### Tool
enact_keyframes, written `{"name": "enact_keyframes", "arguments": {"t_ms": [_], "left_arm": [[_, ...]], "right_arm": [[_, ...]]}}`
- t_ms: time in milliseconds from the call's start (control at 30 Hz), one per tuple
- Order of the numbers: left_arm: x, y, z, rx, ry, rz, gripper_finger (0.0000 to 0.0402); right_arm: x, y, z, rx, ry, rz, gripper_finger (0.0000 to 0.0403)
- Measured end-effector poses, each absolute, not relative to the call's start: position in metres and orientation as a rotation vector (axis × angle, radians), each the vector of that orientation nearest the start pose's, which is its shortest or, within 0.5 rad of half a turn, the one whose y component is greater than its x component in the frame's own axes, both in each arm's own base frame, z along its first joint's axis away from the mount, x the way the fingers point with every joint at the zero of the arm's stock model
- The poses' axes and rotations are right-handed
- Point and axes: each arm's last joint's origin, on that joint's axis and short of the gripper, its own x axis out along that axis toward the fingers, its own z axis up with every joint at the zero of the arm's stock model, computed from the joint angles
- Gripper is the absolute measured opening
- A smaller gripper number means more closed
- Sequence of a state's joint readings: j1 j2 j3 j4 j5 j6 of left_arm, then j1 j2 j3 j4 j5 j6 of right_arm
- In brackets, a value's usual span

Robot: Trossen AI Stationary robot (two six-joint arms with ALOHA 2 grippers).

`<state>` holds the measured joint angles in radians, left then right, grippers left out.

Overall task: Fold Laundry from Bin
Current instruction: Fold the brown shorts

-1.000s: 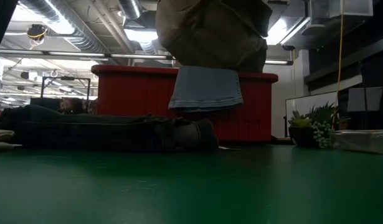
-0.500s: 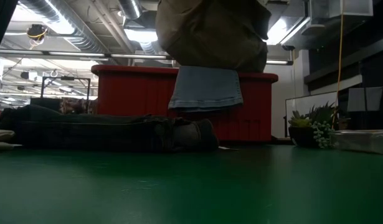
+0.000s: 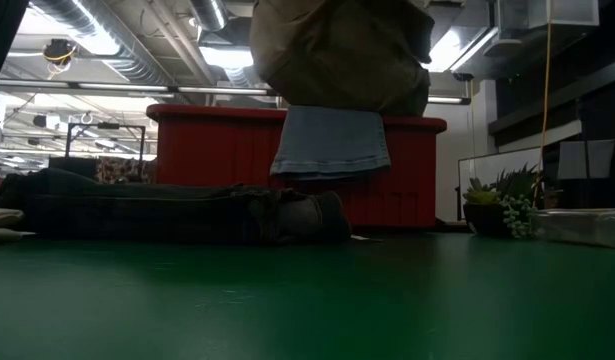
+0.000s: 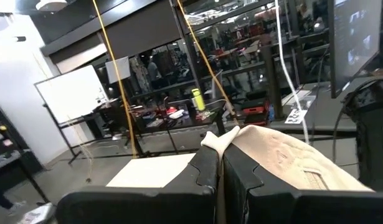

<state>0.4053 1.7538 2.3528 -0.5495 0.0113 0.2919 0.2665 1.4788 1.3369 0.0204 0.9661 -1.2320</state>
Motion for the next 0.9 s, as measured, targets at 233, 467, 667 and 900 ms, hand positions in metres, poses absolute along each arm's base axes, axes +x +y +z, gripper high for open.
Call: {"name": "enact_keyframes", "arguments": {"t_ms": [233,467,667,900], "left_arm": [[0.306,0.131,0.555,0.277,0.010,0.389,0.0000],[0.306,0.131,0.553,0.273,0.029,0.391,0.0000],[0.306,0.133,0.553,0.271,0.039,0.448,0.0000],[0.305,0.135,0.553,0.266,0.053,0.538,0.0041]], "right_arm": [[0.324,0.063,0.389,-1.218,0.477,-0.596,0.0113],[0.311,0.060,0.403,-1.226,0.488,-0.672,0.0018],[0.294,0.053,0.429,-1.173,0.512,-0.798,0.0005],[0.277,0.048,0.458,-1.106,0.500,-0.888,0.0003]]}}
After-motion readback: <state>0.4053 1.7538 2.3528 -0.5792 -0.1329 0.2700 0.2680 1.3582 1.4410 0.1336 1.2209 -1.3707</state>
